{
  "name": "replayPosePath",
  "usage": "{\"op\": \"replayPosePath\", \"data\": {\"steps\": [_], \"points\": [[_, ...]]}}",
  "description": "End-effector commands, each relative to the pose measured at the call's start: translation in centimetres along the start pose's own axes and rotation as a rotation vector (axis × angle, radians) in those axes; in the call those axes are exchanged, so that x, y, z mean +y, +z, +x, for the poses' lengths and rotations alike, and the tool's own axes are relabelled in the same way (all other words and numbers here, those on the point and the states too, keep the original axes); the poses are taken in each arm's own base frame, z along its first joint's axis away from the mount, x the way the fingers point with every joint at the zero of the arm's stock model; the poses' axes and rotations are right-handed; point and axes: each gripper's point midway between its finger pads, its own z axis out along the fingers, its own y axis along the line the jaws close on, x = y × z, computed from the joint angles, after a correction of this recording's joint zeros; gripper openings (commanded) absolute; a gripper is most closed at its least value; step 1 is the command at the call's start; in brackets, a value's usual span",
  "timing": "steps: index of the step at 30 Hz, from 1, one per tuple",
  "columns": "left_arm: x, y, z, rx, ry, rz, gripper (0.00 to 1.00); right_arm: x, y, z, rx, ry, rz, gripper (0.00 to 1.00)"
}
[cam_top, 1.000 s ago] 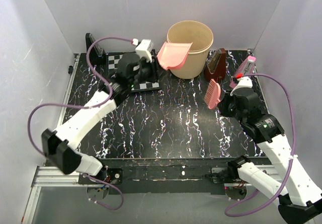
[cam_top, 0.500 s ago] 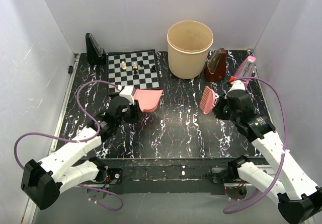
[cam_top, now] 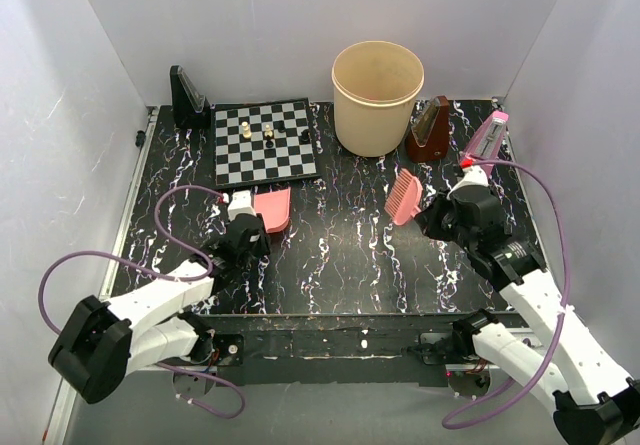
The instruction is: Sweep away the paper scraps from the table
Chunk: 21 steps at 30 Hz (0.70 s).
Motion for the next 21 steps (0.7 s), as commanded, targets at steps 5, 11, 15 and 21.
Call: {"op": "replayPosePath", "data": {"steps": [5,11,15,21], "points": [[-0.6,2.0,-1.7,-0.084,0.031,-0.018,0.00,4.0,0.0,-1.2,-0.071,0.018,-0.226,0.01],[-0.9,2.4,-2.3,-0.085,0.072,-0.023,0.09,7.2,1.1,0.6,0.002,0.101,-0.418,0.01],[-1.3,2.3,-2.5,-0.097,0.080,0.001,0.34,8.0,2.6,1.5,0.040,0.115,-0.458,0.01],[-1.8,1.2,-4.3,-0.129,0.093,0.016,0.47,7.9,5.0,2.2,0.085,0.133,-0.431,0.01]]}}
